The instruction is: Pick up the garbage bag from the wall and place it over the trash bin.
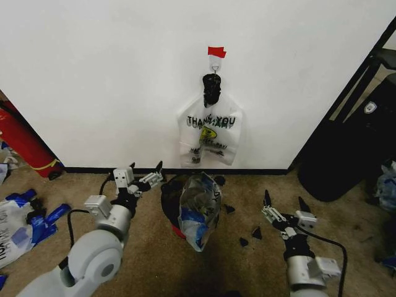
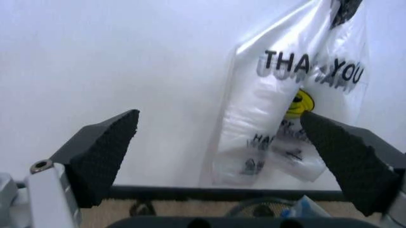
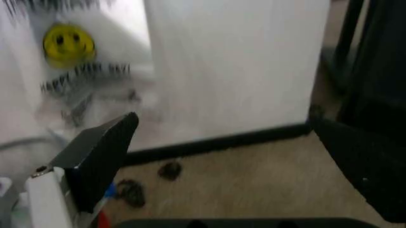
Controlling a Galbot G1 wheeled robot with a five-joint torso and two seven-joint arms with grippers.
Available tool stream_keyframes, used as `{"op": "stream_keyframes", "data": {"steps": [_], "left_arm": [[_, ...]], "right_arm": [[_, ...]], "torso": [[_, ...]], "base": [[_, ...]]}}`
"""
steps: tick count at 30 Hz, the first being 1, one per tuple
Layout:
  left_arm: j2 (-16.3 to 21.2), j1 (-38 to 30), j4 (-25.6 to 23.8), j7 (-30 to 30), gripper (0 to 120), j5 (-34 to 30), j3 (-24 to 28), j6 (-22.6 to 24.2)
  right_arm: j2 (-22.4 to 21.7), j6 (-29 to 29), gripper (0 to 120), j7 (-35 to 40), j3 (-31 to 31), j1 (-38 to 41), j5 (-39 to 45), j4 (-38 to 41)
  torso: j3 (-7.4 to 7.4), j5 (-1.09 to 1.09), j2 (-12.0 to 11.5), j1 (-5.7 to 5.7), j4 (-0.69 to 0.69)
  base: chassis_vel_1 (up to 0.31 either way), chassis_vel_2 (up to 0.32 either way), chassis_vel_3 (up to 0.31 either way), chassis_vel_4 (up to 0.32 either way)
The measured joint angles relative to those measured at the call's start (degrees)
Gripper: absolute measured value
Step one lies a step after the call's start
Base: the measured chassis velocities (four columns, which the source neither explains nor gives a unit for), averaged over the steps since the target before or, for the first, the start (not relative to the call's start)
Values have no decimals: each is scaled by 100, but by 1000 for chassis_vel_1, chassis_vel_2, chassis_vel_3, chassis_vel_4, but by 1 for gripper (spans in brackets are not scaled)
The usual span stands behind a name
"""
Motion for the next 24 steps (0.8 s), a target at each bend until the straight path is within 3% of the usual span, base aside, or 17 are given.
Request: {"op": "stream_keyframes", "data": {"steps": [2,6,10,14,17,24], "left_arm": [[37,135,14,90,100,-3,-212,-66],[120,703,7,220,100,-154,-1106,-165],[159,1067,2,224,100,-272,-1742,-179],[142,1191,-33,183,100,-290,-1940,-159],[66,1198,-99,85,100,-294,-1957,-59],[-28,1011,-76,-127,100,-289,-1631,32]], "right_arm": [[-39,-149,100,22,-144,227,80,-118],[2,-677,100,271,-843,1070,112,-497],[254,-1314,100,652,-1344,1621,168,-677],[499,-1797,100,934,-1545,1815,169,-704],[980,-2588,100,1384,-1863,1848,-138,-641],[1323,-2873,100,1635,-2078,1560,-686,-634]], "torso": [[0,2,0,0,2],[0,3,0,0,13],[0,2,0,0,10],[0,4,0,0,10],[0,3,0,0,9],[0,2,0,-1,7]], "base": [[0,0,0,0],[0,0,0,0],[0,0,0,0],[0,0,0,0],[0,0,0,0],[0,0,0,0]]}}
